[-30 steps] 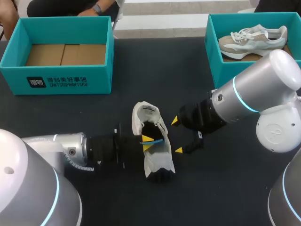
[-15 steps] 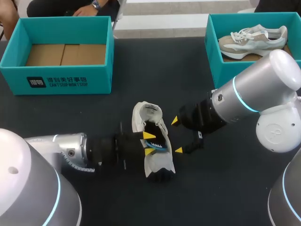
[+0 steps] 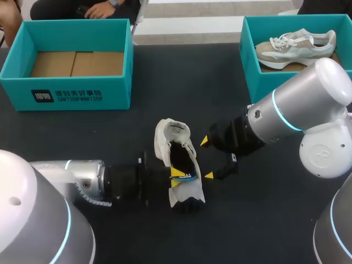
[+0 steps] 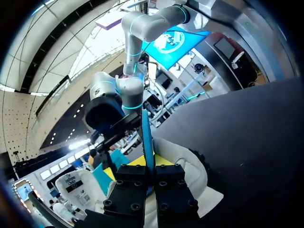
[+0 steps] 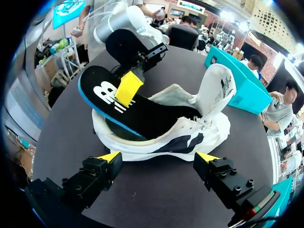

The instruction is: Take the shoe out of the shoebox, open the shoe tongue, remove and reinsert the insole, then place the shoe into the shoebox

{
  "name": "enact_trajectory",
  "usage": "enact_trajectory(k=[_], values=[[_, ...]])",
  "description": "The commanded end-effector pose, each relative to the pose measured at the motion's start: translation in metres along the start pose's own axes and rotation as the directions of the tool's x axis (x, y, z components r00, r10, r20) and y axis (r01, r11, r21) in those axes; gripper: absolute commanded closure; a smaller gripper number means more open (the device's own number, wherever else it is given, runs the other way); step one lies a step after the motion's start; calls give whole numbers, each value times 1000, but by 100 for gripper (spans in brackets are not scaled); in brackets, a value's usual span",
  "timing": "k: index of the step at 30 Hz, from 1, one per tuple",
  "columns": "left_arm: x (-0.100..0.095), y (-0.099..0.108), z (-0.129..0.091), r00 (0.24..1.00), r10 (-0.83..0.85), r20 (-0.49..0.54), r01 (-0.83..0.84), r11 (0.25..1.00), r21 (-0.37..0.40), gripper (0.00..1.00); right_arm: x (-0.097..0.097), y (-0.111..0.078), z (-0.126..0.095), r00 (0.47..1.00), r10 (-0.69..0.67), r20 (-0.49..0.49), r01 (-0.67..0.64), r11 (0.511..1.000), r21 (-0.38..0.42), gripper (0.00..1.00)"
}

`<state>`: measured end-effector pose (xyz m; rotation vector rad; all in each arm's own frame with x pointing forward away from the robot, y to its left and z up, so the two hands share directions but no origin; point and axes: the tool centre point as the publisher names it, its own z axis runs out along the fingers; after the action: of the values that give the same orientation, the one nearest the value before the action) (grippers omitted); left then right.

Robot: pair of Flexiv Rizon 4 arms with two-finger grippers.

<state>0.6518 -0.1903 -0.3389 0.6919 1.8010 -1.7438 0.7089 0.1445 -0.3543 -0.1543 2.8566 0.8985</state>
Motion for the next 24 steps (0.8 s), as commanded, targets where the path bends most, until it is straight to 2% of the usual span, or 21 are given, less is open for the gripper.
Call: enact_trajectory(k=[1, 7, 13, 14, 15, 16, 18, 24], values=[[-2, 15, 10, 1000, 12, 9, -12, 1000, -6, 100, 1, 0, 1, 1000, 0, 2, 0, 1000, -1, 0], [-9, 28, 2, 999, 45, 20, -45, 998, -35, 100, 1, 0, 1, 1000, 0, 2, 0, 1000, -1, 0], [-14, 31, -4, 997, 39, 69, -36, 998, -52, 100, 1, 0, 1, 1000, 0, 2, 0, 1000, -1, 0], [-15, 28, -4, 996, 38, 76, -35, 998, -49, 82, 1, 0, 1, 1000, 0, 2, 0, 1000, -1, 0], [-16, 25, -4, 996, 38, 80, -35, 999, -42, 68, 1, 0, 1, 1000, 0, 2, 0, 1000, -1, 0], [-16, 21, -3, 996, 39, 82, -36, 999, -32, 64, 1, 0, 1, 1000, 0, 2, 0, 1000, -1, 0], [-19, 15, -2, 995, 38, 94, -37, 999, -13, 60, 1, 0, 1, 1000, 0, 2, 0, 1000, -1, 0], [-24, 0, -3, 993, 45, 109, -48, 999, 20, 66, 1, 0, 1, 1000, 0, 2, 0, 1000, -1, 0]])
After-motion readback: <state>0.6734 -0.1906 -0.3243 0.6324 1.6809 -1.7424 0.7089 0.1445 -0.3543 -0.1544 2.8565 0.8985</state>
